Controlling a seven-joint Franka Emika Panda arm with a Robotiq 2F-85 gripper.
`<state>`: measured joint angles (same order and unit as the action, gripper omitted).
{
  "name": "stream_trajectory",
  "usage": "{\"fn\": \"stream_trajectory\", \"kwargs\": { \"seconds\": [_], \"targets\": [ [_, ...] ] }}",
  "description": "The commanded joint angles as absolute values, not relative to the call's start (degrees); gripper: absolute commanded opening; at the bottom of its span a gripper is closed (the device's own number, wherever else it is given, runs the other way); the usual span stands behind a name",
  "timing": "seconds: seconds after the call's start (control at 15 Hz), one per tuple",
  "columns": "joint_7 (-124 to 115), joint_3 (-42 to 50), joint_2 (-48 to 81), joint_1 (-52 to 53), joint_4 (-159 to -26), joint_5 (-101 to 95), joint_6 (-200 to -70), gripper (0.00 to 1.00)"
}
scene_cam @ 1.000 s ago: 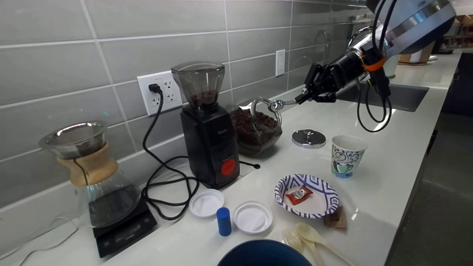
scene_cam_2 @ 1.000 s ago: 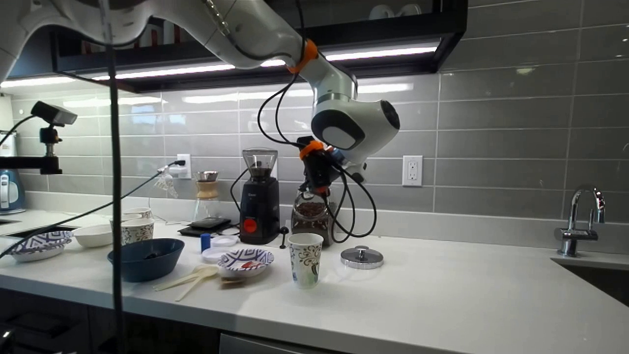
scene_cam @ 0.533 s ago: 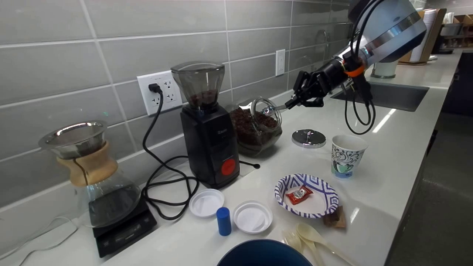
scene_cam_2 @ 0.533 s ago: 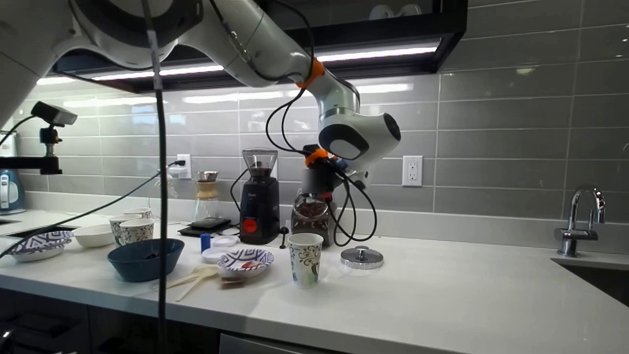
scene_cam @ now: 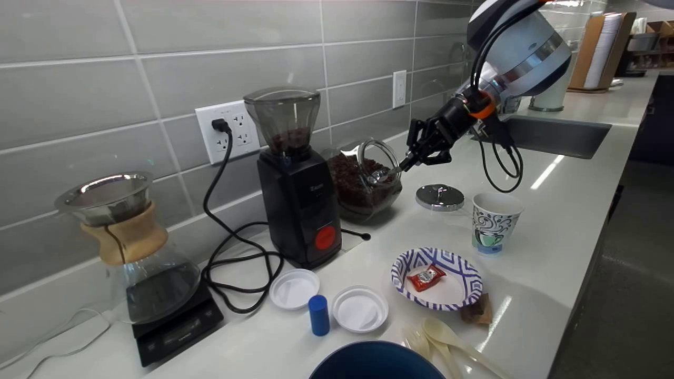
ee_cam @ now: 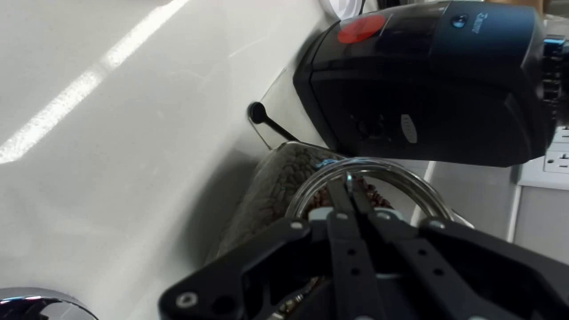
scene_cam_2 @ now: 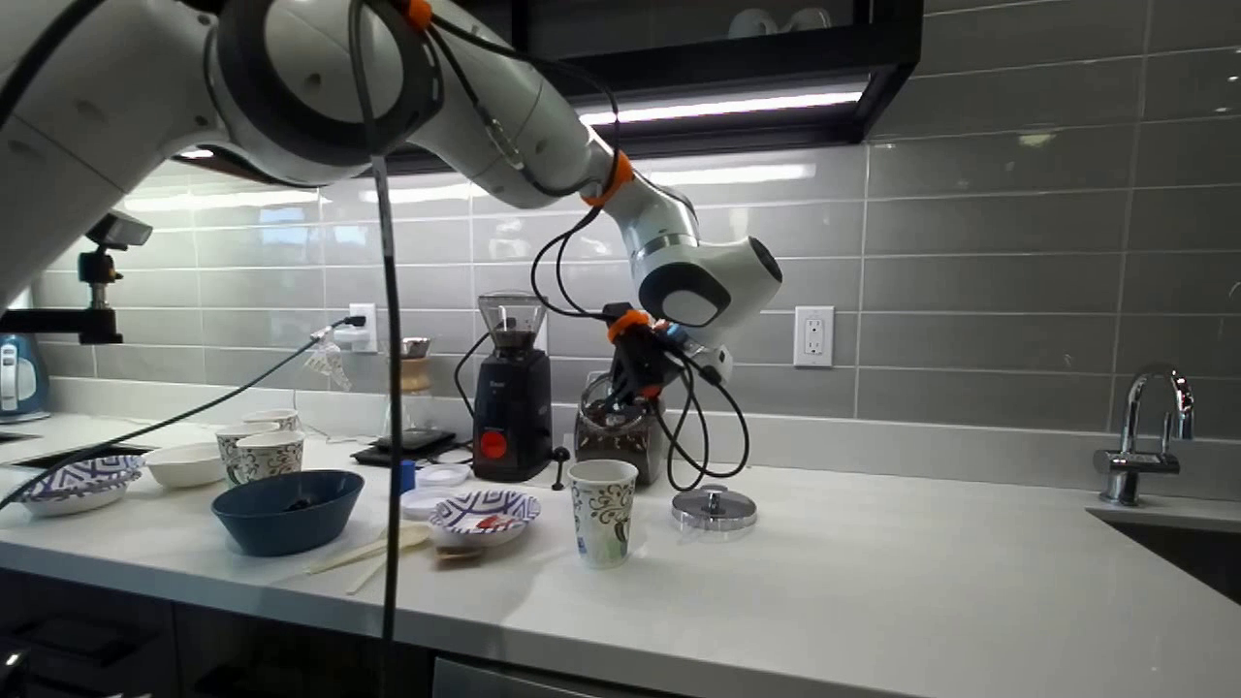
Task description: Use the silver spoon to remove some contents from the glass container and put them in the coffee cup
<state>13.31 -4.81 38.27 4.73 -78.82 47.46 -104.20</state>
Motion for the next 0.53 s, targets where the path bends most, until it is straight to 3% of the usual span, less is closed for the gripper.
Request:
{"fn": "stream_trajectory", "kwargs": {
  "seconds": [0.0,0.47],
  "targets": [
    [9.1,-5.98,42.37,5.44,-72.11,42.96,-103.56,0.01],
    [6.93,-7.35,45.97,5.18,-67.35,39.48,-103.26,0.01]
  ]
}}
